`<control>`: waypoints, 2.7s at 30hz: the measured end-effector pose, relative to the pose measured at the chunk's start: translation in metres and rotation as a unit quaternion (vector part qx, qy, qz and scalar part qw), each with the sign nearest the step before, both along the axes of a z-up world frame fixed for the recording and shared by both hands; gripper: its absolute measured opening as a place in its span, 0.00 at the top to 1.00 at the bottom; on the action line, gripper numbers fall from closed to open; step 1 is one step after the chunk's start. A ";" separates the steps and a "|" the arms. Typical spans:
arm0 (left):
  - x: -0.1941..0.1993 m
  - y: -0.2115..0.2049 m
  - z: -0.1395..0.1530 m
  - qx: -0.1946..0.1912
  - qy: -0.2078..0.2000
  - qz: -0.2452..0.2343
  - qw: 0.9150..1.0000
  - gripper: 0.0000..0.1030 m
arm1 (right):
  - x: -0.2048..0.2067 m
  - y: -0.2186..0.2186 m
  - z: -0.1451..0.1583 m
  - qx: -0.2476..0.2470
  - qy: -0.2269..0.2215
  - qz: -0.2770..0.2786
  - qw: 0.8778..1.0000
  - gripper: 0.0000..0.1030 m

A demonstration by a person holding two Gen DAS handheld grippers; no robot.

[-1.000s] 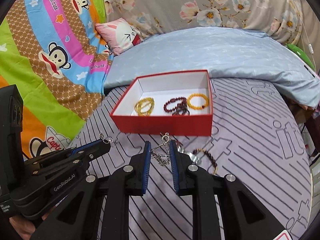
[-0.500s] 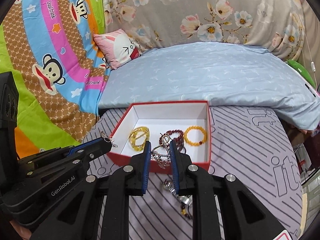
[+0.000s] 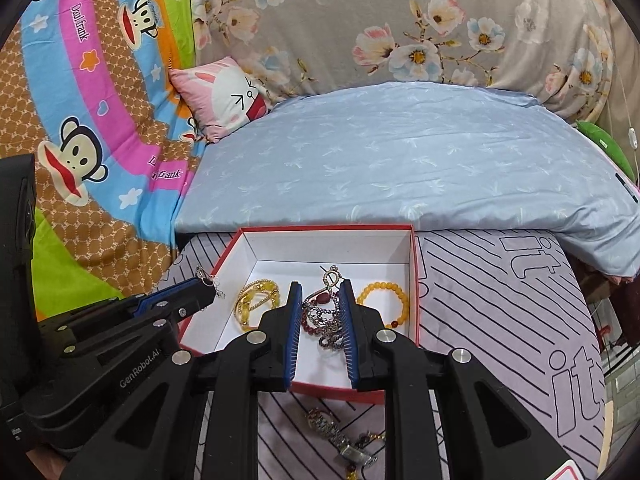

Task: Organize jewelry
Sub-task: 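Carry both silver pendants into the red box and open both tools, then move both open tools from the box back to the watch and bead bracelet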

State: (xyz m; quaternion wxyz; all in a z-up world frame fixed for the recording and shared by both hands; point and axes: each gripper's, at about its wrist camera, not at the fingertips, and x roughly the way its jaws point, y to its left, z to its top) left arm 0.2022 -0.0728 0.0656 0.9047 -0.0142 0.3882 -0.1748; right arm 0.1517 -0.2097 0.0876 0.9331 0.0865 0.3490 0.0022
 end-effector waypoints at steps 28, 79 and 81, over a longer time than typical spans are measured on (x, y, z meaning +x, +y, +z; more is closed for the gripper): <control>0.043 -0.017 -0.025 0.024 0.019 0.011 0.999 0.94 | 0.041 -0.014 -0.044 -0.004 0.041 -0.013 0.999 0.83; -0.025 -0.022 -0.003 0.038 0.003 0.005 0.999 0.68 | -0.044 -0.012 -0.002 -0.016 0.009 -0.024 1.000 0.68; -0.033 -0.020 -0.001 0.038 0.002 0.002 0.999 0.66 | -0.055 -0.014 -0.002 -0.013 0.007 -0.027 1.000 0.65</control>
